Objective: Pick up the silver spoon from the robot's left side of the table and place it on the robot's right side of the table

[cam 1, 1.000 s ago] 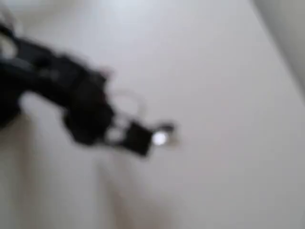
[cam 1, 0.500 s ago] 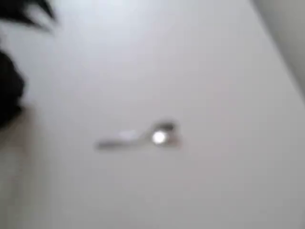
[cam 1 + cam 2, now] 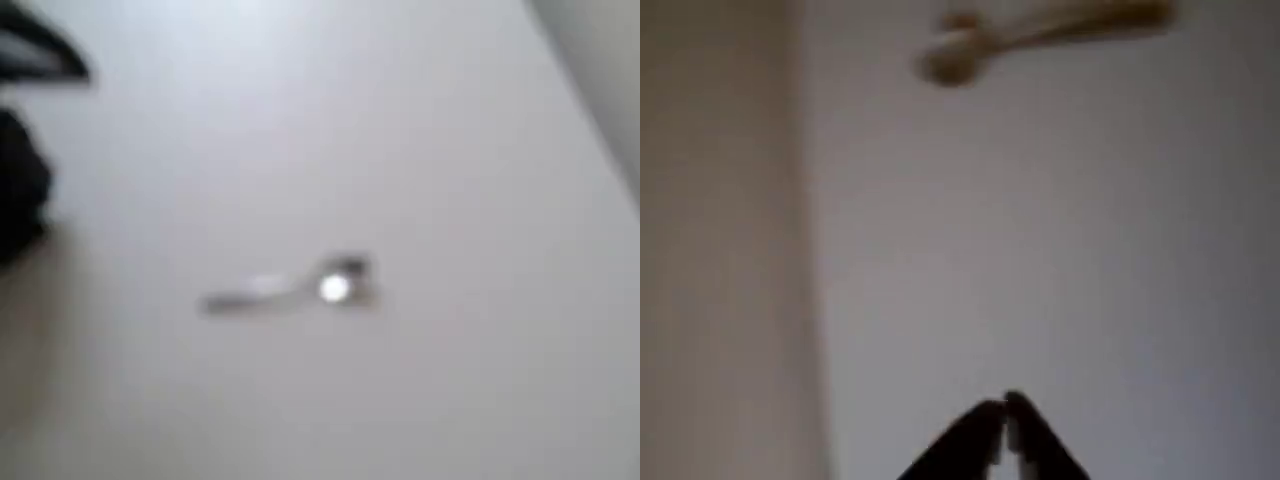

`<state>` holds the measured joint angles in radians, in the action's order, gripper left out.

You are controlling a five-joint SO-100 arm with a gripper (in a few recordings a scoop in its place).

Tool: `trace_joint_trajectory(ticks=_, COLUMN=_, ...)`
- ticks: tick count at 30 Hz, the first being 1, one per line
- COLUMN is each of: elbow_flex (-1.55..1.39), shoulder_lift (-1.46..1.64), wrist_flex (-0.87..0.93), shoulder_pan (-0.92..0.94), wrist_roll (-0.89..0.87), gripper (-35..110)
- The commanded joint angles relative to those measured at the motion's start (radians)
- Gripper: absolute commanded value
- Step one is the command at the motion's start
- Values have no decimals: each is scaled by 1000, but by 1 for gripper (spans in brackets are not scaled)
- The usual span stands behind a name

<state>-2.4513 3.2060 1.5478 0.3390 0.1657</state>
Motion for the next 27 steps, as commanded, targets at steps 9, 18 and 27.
trace_joint_trajectory(ticks=9, elbow_flex=-503, shoulder_lift=91, wrist_flex=-195, shoulder_pan=202, wrist_roll=34, gripper=-2)
trace_joint_trajectory(ticks=18, elbow_flex=-499, shoulder_lift=89, wrist_flex=-192, shoulder_pan=198, wrist_roll=44, gripper=-2)
trace_joint_trajectory(ticks=27, elbow_flex=-499, shoulder_lift=89, wrist_flex=-192, shoulder_pan=198, wrist_roll=44, gripper=-2)
